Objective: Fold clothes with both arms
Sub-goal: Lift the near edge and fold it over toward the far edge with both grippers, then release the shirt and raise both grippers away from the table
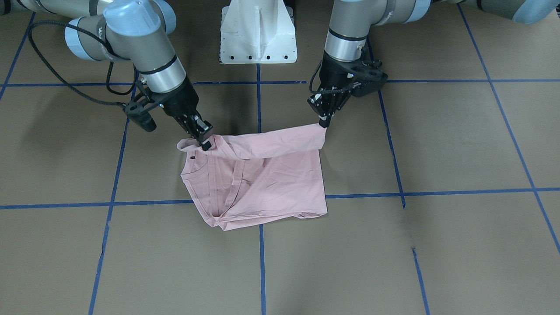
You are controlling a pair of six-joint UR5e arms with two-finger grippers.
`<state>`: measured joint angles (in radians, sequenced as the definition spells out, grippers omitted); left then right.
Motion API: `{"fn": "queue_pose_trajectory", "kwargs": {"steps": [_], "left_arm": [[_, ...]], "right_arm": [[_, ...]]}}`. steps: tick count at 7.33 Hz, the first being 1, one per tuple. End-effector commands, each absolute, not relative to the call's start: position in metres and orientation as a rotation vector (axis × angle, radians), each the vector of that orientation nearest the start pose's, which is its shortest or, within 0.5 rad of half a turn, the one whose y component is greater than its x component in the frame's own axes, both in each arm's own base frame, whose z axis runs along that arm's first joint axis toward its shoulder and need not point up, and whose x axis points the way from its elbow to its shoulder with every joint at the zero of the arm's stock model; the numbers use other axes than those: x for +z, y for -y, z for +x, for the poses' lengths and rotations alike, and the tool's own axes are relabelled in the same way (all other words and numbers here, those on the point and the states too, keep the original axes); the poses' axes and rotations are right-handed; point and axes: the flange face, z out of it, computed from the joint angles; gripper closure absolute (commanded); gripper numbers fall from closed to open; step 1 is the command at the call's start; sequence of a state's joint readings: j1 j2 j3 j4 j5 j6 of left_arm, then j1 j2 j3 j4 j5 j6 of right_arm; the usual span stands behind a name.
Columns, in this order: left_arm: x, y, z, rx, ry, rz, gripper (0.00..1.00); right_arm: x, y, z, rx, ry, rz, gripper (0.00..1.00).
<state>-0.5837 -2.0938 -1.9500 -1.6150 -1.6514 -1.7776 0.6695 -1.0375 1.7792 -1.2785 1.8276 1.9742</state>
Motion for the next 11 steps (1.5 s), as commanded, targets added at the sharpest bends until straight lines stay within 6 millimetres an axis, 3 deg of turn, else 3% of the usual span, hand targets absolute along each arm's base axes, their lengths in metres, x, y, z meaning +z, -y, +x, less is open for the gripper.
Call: {"fn": "queue_pose_trajectory", "kwargs": {"steps": [1,3,4,5,6,7,8,10,11], "left_arm": [[0.202,0.444,0.423,-0.689,-0.965,0.127,1.00],[0.203,0.452,0.433,-0.676,-0.950,0.135,1.00],[0.205,0.469,0.446,-0.672,-0.928,0.150,1.00],[0.221,0.499,0.459,-0.675,-0.932,0.206,1.00],[0.252,0.548,0.471,-0.647,-0.925,0.267,1.00],[0.288,0.594,0.470,-0.607,-0.904,0.332,0.72],[0.304,0.606,0.461,-0.603,-0.933,0.365,0.57],[0.310,0.605,0.453,-0.558,-0.952,0.404,0.56],[0.315,0.608,0.434,-0.531,-0.949,0.433,0.56]], "right_arm": [[0.232,0.503,-0.429,0.844,1.069,-0.133,1.00],[0.236,0.527,-0.457,0.855,1.025,-0.140,1.00],[0.237,0.539,-0.468,0.855,1.006,-0.138,1.00],[0.242,0.557,-0.484,0.836,0.971,-0.126,1.00],[0.251,0.588,-0.501,0.803,0.930,-0.101,1.00],[0.272,0.625,-0.519,0.738,0.924,-0.067,0.52],[0.284,0.648,-0.510,0.697,0.926,-0.029,0.01],[0.289,0.687,-0.446,0.596,0.949,-0.007,0.00],[0.309,0.698,-0.414,0.586,0.952,-0.037,0.00]]}}
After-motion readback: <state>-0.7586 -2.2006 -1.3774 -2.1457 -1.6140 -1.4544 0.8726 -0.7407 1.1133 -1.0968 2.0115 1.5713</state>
